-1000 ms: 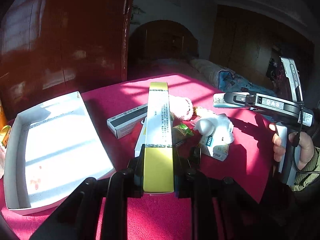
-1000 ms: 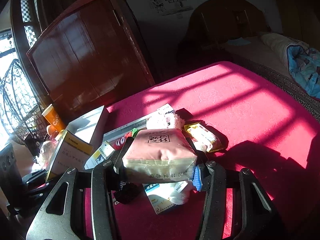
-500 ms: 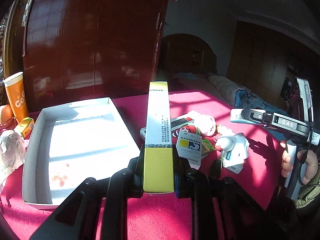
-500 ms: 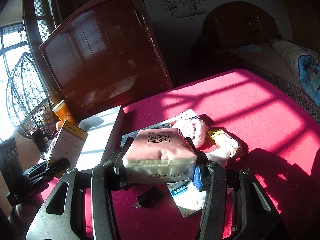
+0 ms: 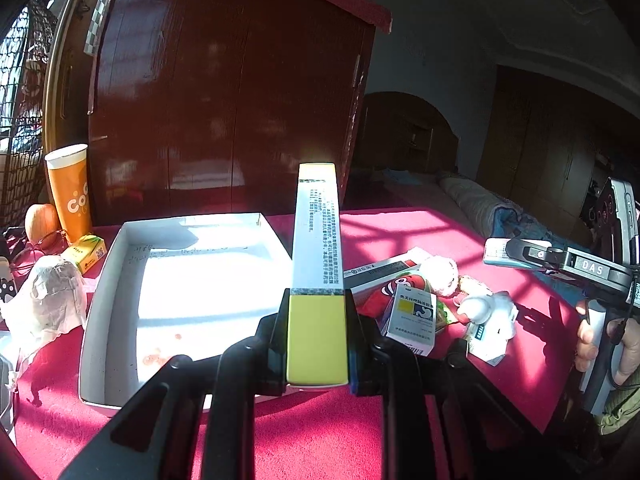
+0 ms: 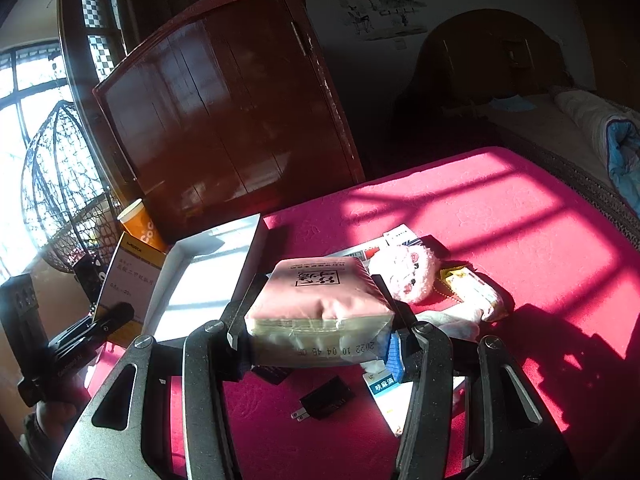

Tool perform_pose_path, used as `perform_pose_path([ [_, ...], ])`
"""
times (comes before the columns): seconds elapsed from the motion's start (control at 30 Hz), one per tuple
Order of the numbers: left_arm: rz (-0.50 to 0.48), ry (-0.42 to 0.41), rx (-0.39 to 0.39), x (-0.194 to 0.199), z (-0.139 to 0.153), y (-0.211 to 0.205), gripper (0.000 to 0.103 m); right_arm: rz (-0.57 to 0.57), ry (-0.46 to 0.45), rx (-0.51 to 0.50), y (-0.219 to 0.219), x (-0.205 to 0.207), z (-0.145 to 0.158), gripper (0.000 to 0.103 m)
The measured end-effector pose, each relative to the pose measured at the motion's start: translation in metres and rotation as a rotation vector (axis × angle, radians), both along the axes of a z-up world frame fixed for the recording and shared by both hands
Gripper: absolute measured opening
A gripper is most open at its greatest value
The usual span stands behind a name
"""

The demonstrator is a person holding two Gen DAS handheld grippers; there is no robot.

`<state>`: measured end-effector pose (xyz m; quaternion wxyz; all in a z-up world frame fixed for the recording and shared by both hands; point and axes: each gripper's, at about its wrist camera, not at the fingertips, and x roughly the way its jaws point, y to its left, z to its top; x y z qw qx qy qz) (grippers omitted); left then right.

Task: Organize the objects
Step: 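Grasp and lift the long yellow-white box with the left gripper while the right gripper carries the pink packet, then lower both held items into the white tray and open both grippers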

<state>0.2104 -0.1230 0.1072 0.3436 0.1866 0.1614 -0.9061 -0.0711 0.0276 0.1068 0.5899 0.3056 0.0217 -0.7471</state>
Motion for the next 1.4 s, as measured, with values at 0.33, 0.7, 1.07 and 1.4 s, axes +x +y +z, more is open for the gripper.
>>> perform_pose_path([
  [0.33,0.061,0.006,0.006,0.022,-0.001,-0.014,0.019,0.064,0.031,0.004,-0.024,0.022,0.007,0.05],
  [0.7,0.136,-0.012,0.004,0.043,0.001,-0.036,0.019,0.142,0.118,0.015,-0.067,0.053,0.024,0.05],
  [1.07,0.178,-0.052,0.013,0.054,0.009,-0.087,0.019,0.248,0.141,0.027,-0.129,0.098,0.039,0.05],
  [1.4,0.145,-0.104,0.14,0.038,-0.013,-0.156,0.019,0.282,0.042,0.145,-0.206,0.121,0.013,0.05],
])
